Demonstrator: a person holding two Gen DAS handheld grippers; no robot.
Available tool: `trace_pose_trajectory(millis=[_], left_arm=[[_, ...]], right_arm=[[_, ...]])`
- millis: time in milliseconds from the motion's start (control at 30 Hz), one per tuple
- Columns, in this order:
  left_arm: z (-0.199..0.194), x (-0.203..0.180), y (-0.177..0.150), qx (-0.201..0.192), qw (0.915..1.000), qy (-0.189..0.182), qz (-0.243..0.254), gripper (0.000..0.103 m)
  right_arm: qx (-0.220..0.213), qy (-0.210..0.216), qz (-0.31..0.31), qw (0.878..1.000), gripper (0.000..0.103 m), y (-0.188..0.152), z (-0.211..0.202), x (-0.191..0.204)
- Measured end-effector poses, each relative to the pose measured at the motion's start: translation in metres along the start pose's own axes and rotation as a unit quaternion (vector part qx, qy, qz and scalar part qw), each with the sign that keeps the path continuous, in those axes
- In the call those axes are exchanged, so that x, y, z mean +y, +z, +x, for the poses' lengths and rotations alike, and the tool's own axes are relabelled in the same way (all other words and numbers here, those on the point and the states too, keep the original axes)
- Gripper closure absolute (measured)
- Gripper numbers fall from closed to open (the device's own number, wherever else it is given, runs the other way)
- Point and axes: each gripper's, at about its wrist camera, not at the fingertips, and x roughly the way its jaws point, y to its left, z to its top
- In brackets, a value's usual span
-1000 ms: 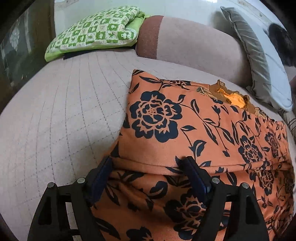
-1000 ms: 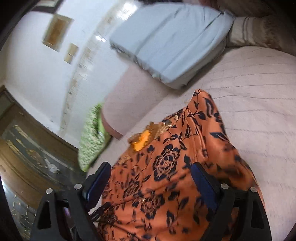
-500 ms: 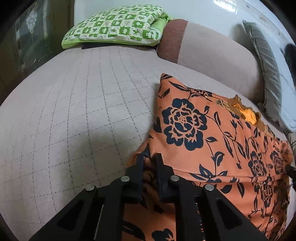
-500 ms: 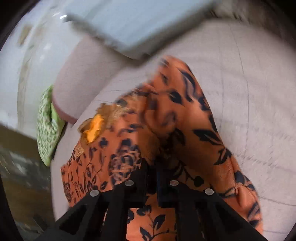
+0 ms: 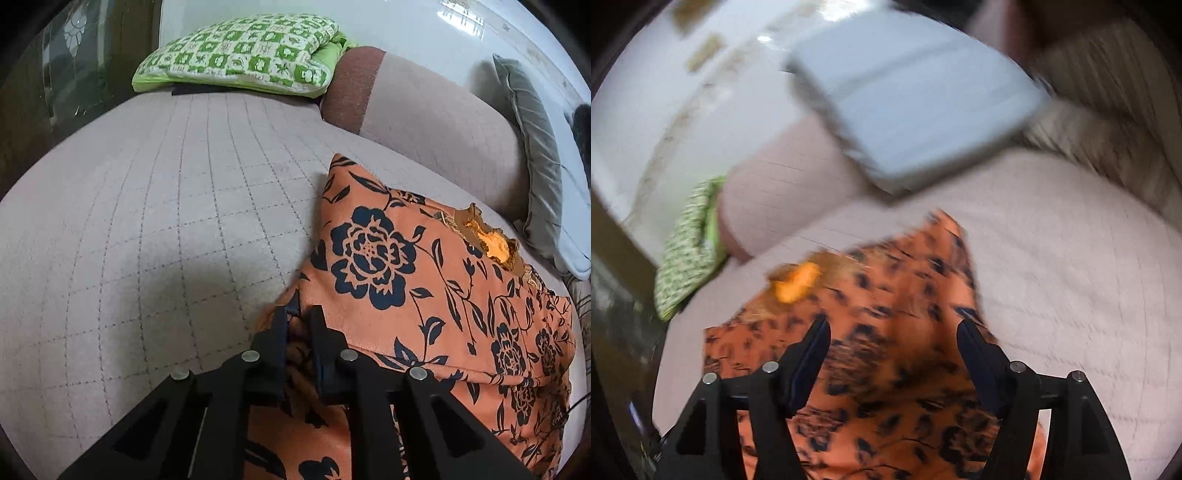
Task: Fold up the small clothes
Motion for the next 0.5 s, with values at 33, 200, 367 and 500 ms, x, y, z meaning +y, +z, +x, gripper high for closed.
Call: trace_pose_trajectory(millis=[33,200,367,500], left_arm=[[-0.005,0.001,0.001,-0.010,0.9999,-0.002,-0.005,0.090],[-0.022,0.000,0.004,-0.056,0.9984,0.001,-0.004,0.087],[0.010,0.007,0.002,0.017,0.9994,0.024,-0.019,0.068],[-0.002,0.005,0.000,-0.006,0.9991,0.041,0.004,0.068]], right_arm=[[0.016,0.033,-0.018,0.999,0.029,-0.001,0.010,0.009],[0.094,-0.047,0.099,0.990,0.037,-0.028,0.072,-0.062],[0.044,-0.019,0.062,0.997,0.024,-0.029,0.040,-0.056],[0.075,-0.031,0.084,0.993,0.022,-0.031,0.044,-0.071]])
